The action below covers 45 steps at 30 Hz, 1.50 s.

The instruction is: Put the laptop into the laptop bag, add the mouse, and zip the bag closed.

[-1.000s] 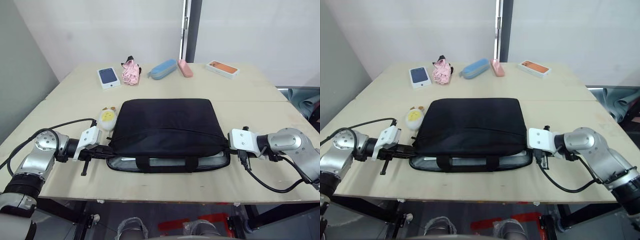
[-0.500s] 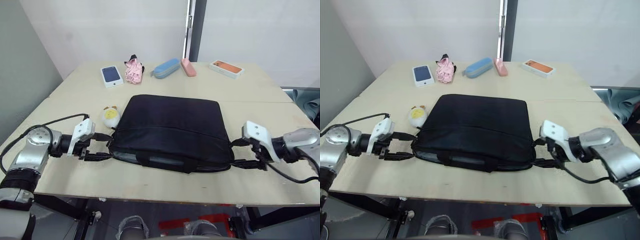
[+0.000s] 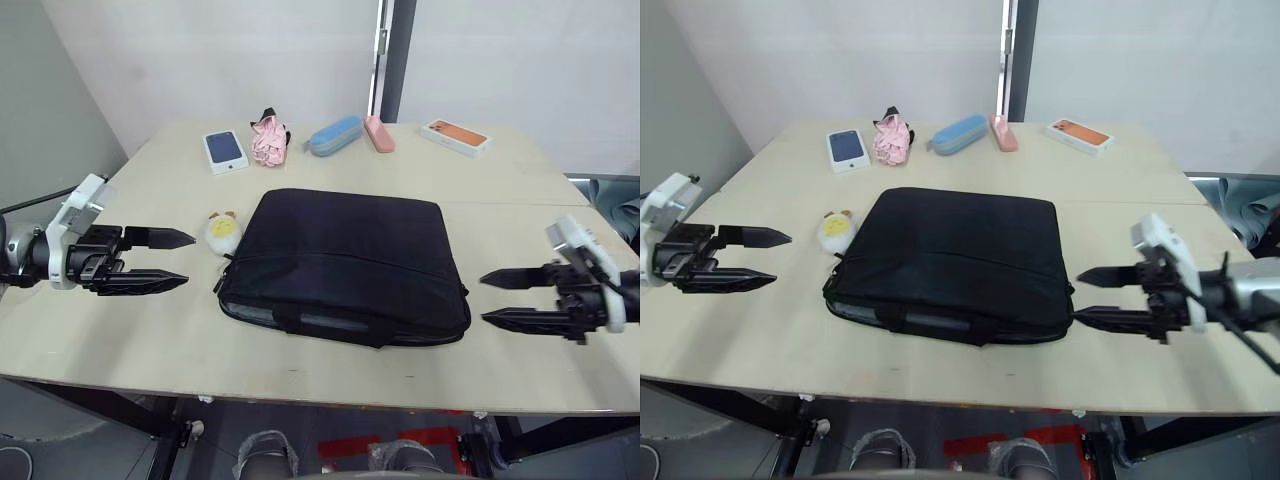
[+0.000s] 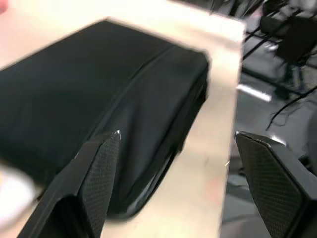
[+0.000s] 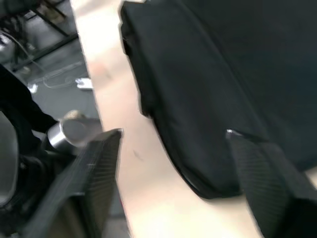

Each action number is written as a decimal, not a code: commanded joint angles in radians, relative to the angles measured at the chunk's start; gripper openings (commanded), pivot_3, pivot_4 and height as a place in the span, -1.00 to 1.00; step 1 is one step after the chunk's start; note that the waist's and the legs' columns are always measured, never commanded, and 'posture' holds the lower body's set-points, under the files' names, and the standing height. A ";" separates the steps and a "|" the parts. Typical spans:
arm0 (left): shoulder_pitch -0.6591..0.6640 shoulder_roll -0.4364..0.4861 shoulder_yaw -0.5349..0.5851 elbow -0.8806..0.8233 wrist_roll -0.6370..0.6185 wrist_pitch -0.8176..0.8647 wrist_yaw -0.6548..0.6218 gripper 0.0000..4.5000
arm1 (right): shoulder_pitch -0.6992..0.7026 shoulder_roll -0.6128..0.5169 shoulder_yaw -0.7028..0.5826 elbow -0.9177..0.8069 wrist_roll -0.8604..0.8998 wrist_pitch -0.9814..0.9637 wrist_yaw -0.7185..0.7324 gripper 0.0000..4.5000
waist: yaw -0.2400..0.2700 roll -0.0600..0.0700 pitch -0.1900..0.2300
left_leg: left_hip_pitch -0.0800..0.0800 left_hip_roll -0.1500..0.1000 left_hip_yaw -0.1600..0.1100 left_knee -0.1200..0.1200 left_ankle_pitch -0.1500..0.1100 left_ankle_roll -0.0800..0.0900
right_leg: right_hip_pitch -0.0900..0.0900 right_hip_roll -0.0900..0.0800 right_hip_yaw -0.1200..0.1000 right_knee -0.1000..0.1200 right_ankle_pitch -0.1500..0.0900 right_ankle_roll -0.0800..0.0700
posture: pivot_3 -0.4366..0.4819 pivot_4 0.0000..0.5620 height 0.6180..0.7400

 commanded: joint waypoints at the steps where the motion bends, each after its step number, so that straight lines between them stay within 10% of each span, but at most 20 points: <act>1: 0.024 -0.011 0.030 -0.098 -0.037 0.035 -0.033 0.73 | 0.013 0.013 0.069 -0.035 -0.037 -0.010 -0.071 -0.15 | -0.001 0.001 0.000 | 0.000 0.000 0.000 0.000 0.000 0.000 | 0.000 0.000 0.000 0.000 0.000 0.000 | -0.05 -0.47 1.00; 7: 0.029 -0.050 0.005 -0.179 -0.035 0.046 -0.018 0.73 | 0.024 0.053 0.351 -0.034 -0.281 -0.146 -0.174 -0.97 | -0.003 0.000 0.001 | -0.001 0.000 0.000 -0.003 0.000 -0.001 | 0.000 0.000 0.000 -0.002 -0.001 0.001 | -0.05 -0.47 1.00; 23: 0.006 -0.070 -0.026 -0.164 0.019 0.025 -0.033 0.73 | -0.150 0.263 0.598 0.000 -0.400 -0.159 -0.277 -0.97 | -0.020 0.000 0.000 | 0.000 0.000 0.001 -0.004 0.000 -0.001 | -0.001 0.001 0.000 -0.001 0.000 0.001 | -0.05 -0.47 1.00; 45: -0.059 -0.118 -0.075 -0.094 0.060 0.024 -0.018 0.73 | -0.311 0.406 0.487 -0.028 -0.125 -0.001 -0.309 -0.97 | -0.029 0.000 0.000 | 0.001 0.000 0.000 -0.002 0.001 -0.002 | 0.000 0.001 0.000 0.002 0.000 0.000 | -0.05 -0.47 1.00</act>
